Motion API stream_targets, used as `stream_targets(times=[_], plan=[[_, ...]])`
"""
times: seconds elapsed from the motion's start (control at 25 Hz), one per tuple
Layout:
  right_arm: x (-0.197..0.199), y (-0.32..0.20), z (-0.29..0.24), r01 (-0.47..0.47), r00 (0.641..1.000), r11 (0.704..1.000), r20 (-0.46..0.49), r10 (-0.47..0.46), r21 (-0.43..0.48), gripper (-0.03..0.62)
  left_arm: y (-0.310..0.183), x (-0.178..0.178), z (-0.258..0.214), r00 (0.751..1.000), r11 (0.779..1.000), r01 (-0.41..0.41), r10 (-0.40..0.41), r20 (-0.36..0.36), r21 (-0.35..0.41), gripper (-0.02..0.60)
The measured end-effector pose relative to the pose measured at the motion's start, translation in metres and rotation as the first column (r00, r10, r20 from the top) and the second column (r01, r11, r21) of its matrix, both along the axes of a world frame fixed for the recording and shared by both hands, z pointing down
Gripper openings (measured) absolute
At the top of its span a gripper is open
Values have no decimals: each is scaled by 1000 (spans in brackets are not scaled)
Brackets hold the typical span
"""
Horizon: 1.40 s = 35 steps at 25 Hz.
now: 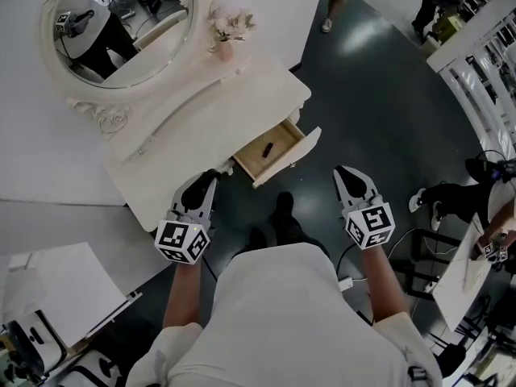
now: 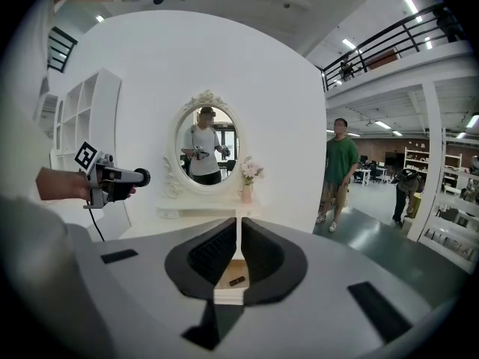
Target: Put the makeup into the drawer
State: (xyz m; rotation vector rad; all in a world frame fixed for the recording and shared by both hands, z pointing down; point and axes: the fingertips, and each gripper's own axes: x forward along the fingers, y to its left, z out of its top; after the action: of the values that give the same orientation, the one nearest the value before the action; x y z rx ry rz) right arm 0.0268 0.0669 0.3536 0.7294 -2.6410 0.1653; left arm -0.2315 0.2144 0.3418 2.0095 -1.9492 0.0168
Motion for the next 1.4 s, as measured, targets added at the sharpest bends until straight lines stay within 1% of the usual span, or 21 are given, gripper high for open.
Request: stream_targets(times=[0.28, 0.48, 0.84, 1.08, 1.4], plan=[[-10, -49, 18, 40, 999, 998, 4, -40, -42, 35, -48, 8, 9, 1000, 999, 5, -4, 8, -39, 80], [-12, -89, 33, 81, 997, 993, 11, -80, -84, 35, -87, 20, 24, 1000, 995, 10, -9, 12, -96, 80], [-27, -146, 66, 187, 982, 967, 20, -186, -175, 35, -144, 37, 51, 999, 980, 41, -38, 21, -194, 80], [-35, -165, 89, 244, 969, 944, 7, -248, -222, 35, -171, 45, 84, 999, 964, 31, -28, 17, -266, 80], [-32, -173, 116, 241, 967, 922, -10, -255, -303, 35, -197, 56, 135, 999, 928, -38, 46, 13, -371, 80]])
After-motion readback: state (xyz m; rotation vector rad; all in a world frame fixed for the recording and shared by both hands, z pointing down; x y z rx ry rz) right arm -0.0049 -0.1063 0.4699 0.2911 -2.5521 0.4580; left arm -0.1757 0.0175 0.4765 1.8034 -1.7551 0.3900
